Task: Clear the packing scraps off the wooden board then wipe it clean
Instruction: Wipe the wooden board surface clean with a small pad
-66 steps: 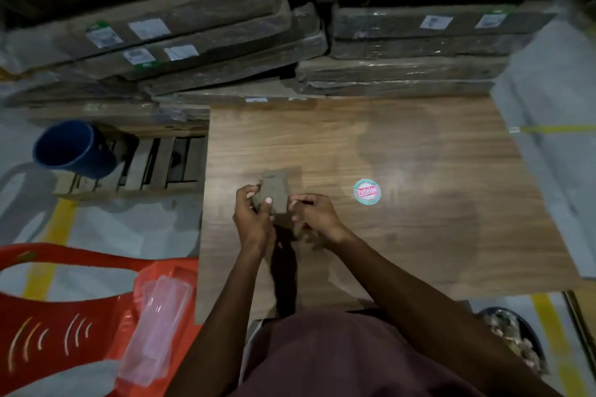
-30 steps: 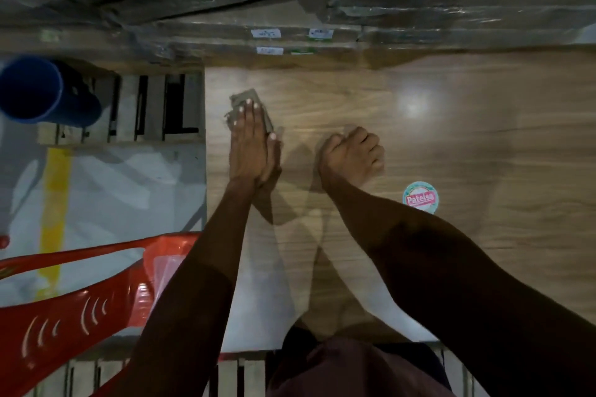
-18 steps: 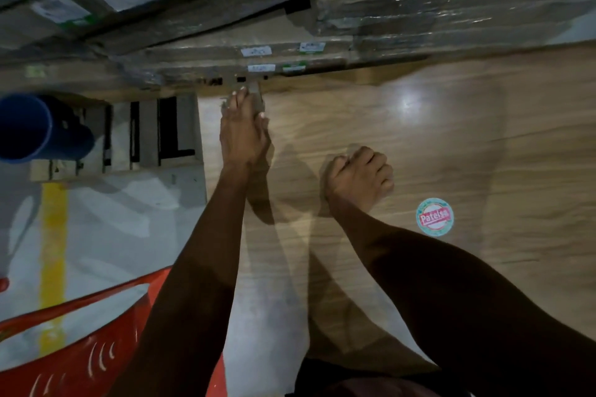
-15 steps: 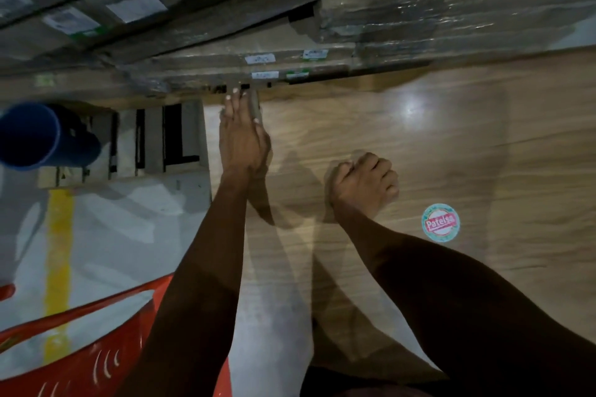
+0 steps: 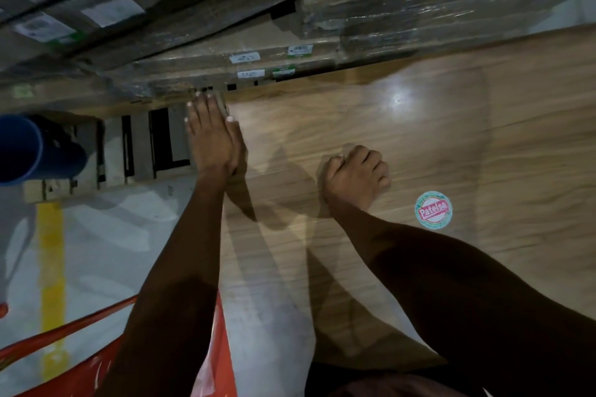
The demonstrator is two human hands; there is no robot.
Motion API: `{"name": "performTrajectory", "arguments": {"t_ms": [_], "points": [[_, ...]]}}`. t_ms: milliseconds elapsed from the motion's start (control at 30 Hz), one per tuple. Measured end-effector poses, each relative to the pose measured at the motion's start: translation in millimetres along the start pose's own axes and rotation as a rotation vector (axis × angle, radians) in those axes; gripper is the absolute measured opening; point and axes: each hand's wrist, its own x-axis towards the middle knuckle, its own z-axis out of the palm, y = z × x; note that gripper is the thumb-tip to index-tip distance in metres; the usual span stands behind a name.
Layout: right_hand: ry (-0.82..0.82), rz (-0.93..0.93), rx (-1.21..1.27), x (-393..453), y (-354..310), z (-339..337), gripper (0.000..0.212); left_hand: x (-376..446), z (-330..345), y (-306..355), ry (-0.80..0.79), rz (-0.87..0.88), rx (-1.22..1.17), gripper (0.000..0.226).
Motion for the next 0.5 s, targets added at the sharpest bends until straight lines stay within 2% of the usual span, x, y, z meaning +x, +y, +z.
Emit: {"name": "performTrajectory", "arguments": {"t_ms": [67, 200, 267, 433, 500], "points": [[0.01, -0.002, -0.007, 0, 1, -1, 0.038, -4, 1, 6, -0.01, 0.0, 0.019, 0.062], [0.011, -0.007, -0.016, -1, 1, 0, 0.038, -38, 12, 32, -0.037, 0.153, 0.018, 0.061], [0.007, -0.01, -0.015, -2, 0, 0, 0.039, -40, 12, 30, -0.029, 0.175, 0.016, 0.059], [0.028, -0.007, 0.009, -3, 1, 1, 0.038, -20, 3, 11, 0.033, -0.143, -0.007, 0.063], [0.036, -0.014, 0.014, -3, 1, 2, 0.037, -33, 6, 24, 0.028, -0.115, 0.012, 0.064]]}}
